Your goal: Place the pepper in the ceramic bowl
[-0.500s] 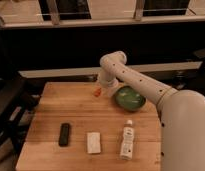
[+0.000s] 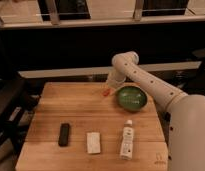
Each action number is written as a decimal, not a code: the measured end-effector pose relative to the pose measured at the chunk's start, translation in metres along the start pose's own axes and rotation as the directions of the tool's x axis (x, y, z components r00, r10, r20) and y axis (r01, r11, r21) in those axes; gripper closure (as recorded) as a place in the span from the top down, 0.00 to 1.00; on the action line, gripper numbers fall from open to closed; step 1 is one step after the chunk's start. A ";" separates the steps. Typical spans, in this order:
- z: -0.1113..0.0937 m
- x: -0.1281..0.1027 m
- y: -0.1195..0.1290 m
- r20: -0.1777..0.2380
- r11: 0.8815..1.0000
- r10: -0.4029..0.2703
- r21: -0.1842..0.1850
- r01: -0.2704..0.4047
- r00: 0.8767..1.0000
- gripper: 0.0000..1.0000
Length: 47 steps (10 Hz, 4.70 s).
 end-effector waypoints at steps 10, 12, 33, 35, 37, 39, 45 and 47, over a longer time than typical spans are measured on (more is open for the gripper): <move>-0.008 0.041 0.031 0.021 0.993 0.120 0.002 -0.120 0.993 0.04; -0.008 0.045 0.033 0.026 0.990 0.139 -0.001 -0.139 0.990 0.04; -0.007 0.119 0.070 0.036 0.956 0.293 -0.003 -0.293 0.956 0.18; -0.005 0.123 0.072 0.037 0.954 0.299 -0.001 -0.299 0.953 0.26; -0.005 0.125 0.073 0.039 0.953 0.302 0.000 -0.303 0.952 0.26; -0.004 0.127 0.074 0.040 0.952 0.307 0.002 -0.307 0.951 0.27; -0.005 0.134 0.077 0.043 0.948 0.318 0.006 -0.318 0.947 0.50; -0.005 0.136 0.078 0.044 0.946 0.322 0.008 -0.323 0.946 0.50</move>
